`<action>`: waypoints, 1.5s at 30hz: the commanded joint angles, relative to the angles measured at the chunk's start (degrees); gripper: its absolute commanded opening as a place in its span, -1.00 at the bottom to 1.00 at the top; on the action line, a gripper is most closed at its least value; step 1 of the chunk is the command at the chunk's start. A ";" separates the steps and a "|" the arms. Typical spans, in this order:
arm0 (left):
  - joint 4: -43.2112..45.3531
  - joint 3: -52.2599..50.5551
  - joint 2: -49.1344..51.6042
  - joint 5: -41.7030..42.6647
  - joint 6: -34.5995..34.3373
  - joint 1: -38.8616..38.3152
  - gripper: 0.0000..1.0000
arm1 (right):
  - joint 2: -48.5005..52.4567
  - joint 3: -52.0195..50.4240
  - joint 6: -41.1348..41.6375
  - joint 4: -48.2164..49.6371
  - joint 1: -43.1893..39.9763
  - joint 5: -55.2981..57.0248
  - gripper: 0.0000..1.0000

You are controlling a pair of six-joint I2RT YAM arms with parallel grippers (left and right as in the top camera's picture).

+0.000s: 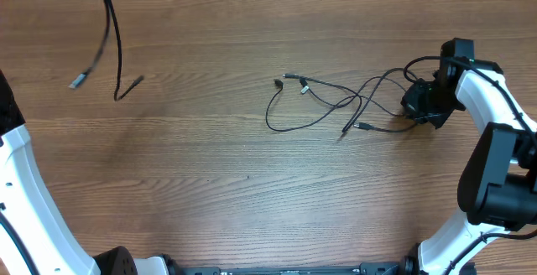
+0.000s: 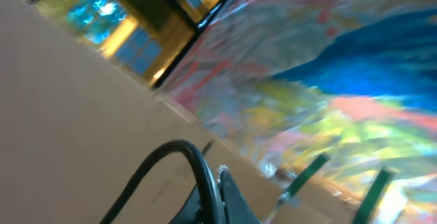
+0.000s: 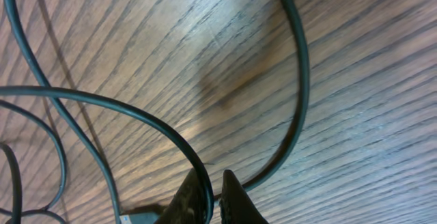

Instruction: Untangle cables

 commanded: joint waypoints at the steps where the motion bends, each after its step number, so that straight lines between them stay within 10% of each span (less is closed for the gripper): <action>1: -10.93 0.74 -0.70 3.23 16.35 0.17 -0.92 | 0.15 -0.02 -1.81 0.13 0.17 -0.76 -0.83; 8: -43.25 0.70 1.09 -12.50 40.22 -0.37 -0.92 | 0.15 -0.02 -1.79 0.04 0.15 -1.05 -0.81; 20: -56.22 0.68 6.84 -65.44 35.76 3.43 -0.91 | 0.15 -0.02 -1.95 -0.07 0.15 -1.05 -0.74; 41: -68.02 -9.03 18.03 -75.76 24.22 15.37 -0.90 | 0.15 -0.02 -1.95 -0.55 0.15 -1.05 -0.73; 44: -67.06 -10.27 19.93 -74.01 25.29 15.34 -0.33 | 0.15 -0.02 -1.95 -0.55 0.15 -1.07 -0.74; 45: -66.93 -10.27 20.48 -73.40 26.03 15.34 0.17 | 0.15 -0.02 -1.95 -0.57 0.15 -1.07 -0.74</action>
